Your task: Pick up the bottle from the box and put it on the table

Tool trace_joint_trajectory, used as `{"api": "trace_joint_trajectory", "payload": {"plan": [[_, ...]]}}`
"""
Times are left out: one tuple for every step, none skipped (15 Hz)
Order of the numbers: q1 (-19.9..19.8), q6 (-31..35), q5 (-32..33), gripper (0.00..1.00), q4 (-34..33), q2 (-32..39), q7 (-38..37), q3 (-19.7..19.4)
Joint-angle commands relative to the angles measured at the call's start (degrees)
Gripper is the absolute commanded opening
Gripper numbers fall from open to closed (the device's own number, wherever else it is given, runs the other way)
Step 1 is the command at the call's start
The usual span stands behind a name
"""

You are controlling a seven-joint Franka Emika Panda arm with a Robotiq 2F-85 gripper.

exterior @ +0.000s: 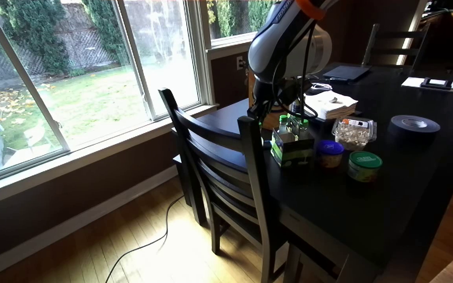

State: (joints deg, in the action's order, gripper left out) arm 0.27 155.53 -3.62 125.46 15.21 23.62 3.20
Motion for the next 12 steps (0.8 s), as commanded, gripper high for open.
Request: {"api": "trace_joint_trajectory", "payload": {"plan": [[-0.1,0.2,2.5,0.62,0.6,-0.5,-2.6,0.5],[0.0,-0.1,2.9,0.69,0.5,-0.7,-2.8,0.4],[0.1,-0.6,3.5,0.75,0.5,-0.9,-3.0,0.3],[0.3,-1.6,4.0,0.83,0.5,-1.5,-3.8,0.2],[0.8,-2.4,5.3,0.89,0.6,-2.3,-5.0,-0.4],[1.2,-5.3,6.7,0.97,0.8,-3.7,-7.1,-1.0],[1.5,-7.1,8.1,0.99,1.1,-4.9,-8.8,-1.3],[1.9,-10.6,9.3,1.0,1.2,-6.9,-11.1,-1.6],[2.1,-12.7,10.4,1.0,1.3,-8.5,-12.9,-1.7],[2.1,-15.9,10.5,1.0,1.2,-10.7,-14.4,-1.5],[2.0,-18.8,10.3,1.0,0.8,-12.8,-15.9,-1.2],[2.0,-21.8,9.8,1.0,0.3,-14.7,-17.2,-0.9]]}}
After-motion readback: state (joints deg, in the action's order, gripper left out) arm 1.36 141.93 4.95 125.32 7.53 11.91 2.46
